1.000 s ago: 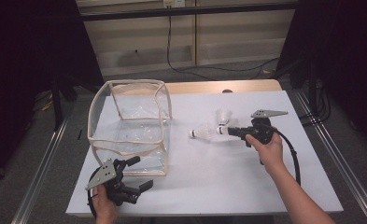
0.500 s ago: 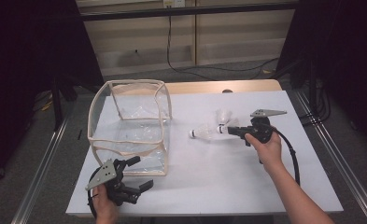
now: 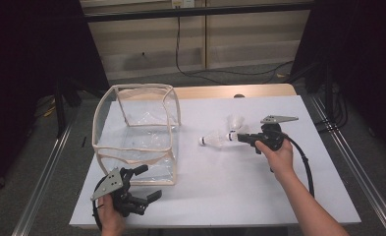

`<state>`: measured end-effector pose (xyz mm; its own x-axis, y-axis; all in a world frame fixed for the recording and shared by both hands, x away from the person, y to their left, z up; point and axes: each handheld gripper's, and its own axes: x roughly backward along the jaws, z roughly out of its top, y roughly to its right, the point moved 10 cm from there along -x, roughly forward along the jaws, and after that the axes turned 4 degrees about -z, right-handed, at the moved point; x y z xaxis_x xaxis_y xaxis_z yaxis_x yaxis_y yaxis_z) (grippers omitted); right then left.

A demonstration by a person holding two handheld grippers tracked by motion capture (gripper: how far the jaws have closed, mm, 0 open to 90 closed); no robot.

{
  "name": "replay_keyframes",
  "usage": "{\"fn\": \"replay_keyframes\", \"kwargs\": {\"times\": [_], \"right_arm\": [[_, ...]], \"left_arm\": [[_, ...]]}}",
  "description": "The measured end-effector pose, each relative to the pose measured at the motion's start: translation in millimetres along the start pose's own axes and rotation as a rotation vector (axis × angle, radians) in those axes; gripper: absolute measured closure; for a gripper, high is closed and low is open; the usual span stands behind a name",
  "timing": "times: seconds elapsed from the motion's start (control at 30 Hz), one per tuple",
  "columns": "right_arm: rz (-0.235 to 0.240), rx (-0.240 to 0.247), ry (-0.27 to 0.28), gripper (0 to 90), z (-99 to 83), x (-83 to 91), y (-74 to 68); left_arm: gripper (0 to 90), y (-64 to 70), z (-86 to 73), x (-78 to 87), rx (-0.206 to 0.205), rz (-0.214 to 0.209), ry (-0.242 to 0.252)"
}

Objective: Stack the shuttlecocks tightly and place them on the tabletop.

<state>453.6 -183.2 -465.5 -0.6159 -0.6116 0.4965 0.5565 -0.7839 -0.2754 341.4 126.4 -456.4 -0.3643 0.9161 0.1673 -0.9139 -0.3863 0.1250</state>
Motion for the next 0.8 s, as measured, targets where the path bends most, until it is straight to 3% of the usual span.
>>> {"fn": "replay_keyframes", "kwargs": {"times": [0.8], "right_arm": [[-0.004, 0.013, -0.001, 90.0, -0.2, -9.8, 1.3]], "left_arm": [[2.8, 0.6, 0.3, 0.0, -0.001, -0.003, 0.004]]}}
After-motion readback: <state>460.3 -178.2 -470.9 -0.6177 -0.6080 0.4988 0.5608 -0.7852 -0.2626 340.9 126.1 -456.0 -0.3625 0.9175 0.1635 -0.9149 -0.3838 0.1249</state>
